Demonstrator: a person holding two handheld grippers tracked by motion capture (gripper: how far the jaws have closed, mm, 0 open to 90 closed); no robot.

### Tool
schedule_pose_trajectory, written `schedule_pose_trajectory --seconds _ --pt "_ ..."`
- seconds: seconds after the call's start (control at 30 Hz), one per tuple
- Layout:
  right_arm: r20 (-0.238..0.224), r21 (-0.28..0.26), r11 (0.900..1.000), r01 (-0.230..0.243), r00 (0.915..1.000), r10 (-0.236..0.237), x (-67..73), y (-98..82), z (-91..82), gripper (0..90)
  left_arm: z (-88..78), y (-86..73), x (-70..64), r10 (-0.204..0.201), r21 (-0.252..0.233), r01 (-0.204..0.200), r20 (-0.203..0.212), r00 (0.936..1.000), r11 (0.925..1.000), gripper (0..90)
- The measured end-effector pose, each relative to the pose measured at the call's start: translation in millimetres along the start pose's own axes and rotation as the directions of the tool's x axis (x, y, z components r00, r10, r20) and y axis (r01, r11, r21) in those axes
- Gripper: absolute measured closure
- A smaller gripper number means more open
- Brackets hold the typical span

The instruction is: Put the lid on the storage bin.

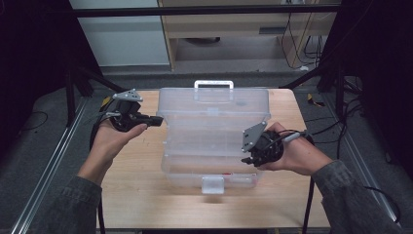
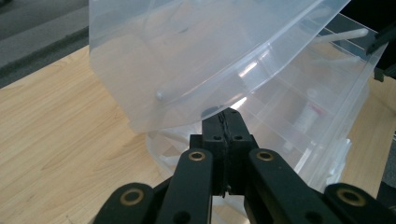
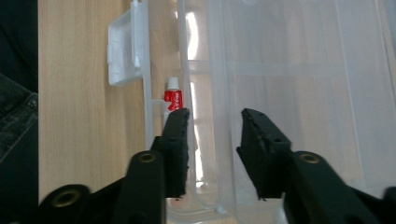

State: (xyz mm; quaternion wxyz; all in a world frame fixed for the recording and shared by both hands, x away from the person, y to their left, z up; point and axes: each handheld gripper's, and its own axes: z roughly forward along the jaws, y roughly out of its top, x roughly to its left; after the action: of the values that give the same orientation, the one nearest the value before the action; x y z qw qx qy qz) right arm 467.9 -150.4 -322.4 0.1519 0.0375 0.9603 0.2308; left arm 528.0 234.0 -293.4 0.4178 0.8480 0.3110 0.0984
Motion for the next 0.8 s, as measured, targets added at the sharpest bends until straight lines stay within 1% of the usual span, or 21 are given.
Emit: schedule_pose_trajectory --seconds 0.03,0.07,0.1,0.13,0.17,0.2,0.23,0.3,0.37,0.4,0.47,0.5,0.53,0.6,0.63,0.67,0.7,0.73,0.77,0.8 --pt "0.005 -0.007 1.0 -0.019 0.9998 0.019 0.9 -1.8 -1.1 54.6 0.3 -1.3 -1.1 0.002 0.003 -0.002 0.0 1.0 1.0 89.5" --pt "0.019 -0.019 0.999 -0.05 0.9986 0.05 2.6 -7.0 -5.6 50.2 0.9 -2.9 -2.6 0.007 0.008 -0.007 0.001 1.0 0.9999 89.5" --pt "0.019 -0.019 0.999 -0.05 0.9986 0.05 2.6 -7.0 -5.6 50.2 0.9 -2.9 -2.6 0.007 0.008 -0.007 0.001 1.0 0.9999 89.5" --pt "0.028 -0.028 0.998 -0.064 0.9975 0.064 3.1 -9.7 -8.5 49.7 0.9 -3.9 -3.1 0.01 0.01 -0.01 0.001 1.0 0.9999 89.5" --pt "0.043 -0.055 0.994 -0.091 0.9947 0.093 4.2 -16.5 -14.6 47.4 0.7 -5.6 -4.1 0.013 0.011 -0.013 0.006 0.9999 0.9999 89.5" --pt "0.043 -0.055 0.994 -0.091 0.9947 0.093 4.2 -16.5 -14.6 47.4 0.7 -5.6 -4.1 0.013 0.011 -0.013 0.006 0.9999 0.9999 89.4" --pt "0.048 -0.065 0.99 -0.121 0.9911 0.125 5.5 -22.8 -18.8 44.2 0.5 -7.5 -5.0 0.02 0.012 -0.02 0.009 0.9998 0.9997 89.4" --pt "0.051 -0.068 0.99 -0.127 0.9901 0.131 5.8 -25.3 -20.1 43.3 0.6 -8.6 -5.4 0.018 0.01 -0.018 0.01 0.9998 0.9998 89.4" --pt "0.059 -0.073 0.986 -0.149 0.9864 0.154 7.3 -31.9 -23.4 40.5 0.8 -10.8 -6.4 0.022 0.014 -0.022 0.014 0.9997 0.9997 89.4" --pt "0.077 -0.074 0.984 -0.163 0.9827 0.168 9.1 -37.6 -25.9 36.3 0.8 -11.7 -7.3 0.026 0.015 -0.026 0.011 0.9996 0.9996 89.4" --pt "0.084 -0.074 0.983 -0.169 0.9811 0.175 9.7 -39.6 -26.6 35.8 1.1 -13.7 -8.8 0.029 0.016 -0.03 0.014 0.9995 0.9994 89.4" --pt "0.088 -0.069 0.982 -0.178 0.9791 0.184 10.9 -45.8 -28.6 34.7 1.3 -16.4 -10.7 0.036 0.02 -0.036 0.017 0.9992 0.9991 89.4" --pt "0.088 -0.069 0.982 -0.178 0.9791 0.184 10.9 -45.8 -28.6 34.7 1.3 -16.4 -10.7 0.036 0.02 -0.036 0.017 0.9992 0.9991 89.4" --pt "0.093 -0.067 0.979 -0.192 0.9758 0.198 12.0 -51.2 -29.5 32.8 1.3 -19.6 -12.8 0.04 0.021 -0.041 0.017 0.999 0.999 89.3" --pt "0.103 -0.065 0.977 -0.201 0.9729 0.207 12.4 -56.3 -30.8 31.7 1.9 -23.2 -15.7 0.041 0.017 -0.042 0.022 0.9989 0.999 89.4" --pt "0.103 -0.065 0.977 -0.201 0.9729 0.207 12.4 -56.3 -30.8 31.7 1.9 -23.2 -15.7 0.041 0.017 -0.042 0.022 0.9989 0.999 89.3" --pt "0.104 -0.067 0.976 -0.206 0.9718 0.212 12.5 -58.1 -31.3 31.5 2.9 -25.1 -16.7 0.054 0.012 -0.054 0.019 0.9984 0.9985 89.3" --pt "0.104 -0.07 0.975 -0.212 0.9704 0.218 12.3 -61.0 -32.0 31.5 2.5 -26.7 -18.5 0.046 0.021 -0.046 0.02 0.9987 0.9987 89.3" --pt "0.112 -0.065 0.973 -0.22 0.9675 0.226 12.1 -64.7 -32.5 31.1 3.3 -30.5 -20.7 0.049 0.024 -0.049 0.02 0.9986 0.9985 89.3" --pt "0.112 -0.065 0.973 -0.22 0.9675 0.226 12.1 -64.7 -32.5 31.1 3.3 -30.5 -20.7 0.049 0.024 -0.049 0.02 0.9986 0.9985 89.3"
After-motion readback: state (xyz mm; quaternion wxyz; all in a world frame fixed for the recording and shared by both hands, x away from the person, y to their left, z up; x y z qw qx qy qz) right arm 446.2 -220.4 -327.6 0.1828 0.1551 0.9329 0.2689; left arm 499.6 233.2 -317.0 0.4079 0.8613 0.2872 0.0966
